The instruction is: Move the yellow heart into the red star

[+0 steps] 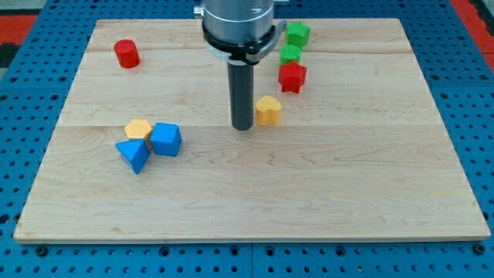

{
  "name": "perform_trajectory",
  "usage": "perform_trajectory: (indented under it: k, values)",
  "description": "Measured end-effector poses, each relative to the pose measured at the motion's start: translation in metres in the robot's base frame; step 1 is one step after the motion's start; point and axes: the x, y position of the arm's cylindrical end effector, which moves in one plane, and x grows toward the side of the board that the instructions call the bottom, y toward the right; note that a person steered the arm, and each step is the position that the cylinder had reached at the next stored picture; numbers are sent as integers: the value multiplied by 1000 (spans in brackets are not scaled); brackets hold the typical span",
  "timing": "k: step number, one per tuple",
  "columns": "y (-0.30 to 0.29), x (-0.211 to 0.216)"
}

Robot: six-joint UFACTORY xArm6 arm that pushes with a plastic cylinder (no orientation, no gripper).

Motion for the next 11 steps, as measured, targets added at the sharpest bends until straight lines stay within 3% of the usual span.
perform_trajectory:
  k: [1,3,4,6,8,11]
  values:
    - [5,-29]
    - [37,-41]
    - [19,-7]
    - [97,12]
    - [55,6]
    - [70,-31]
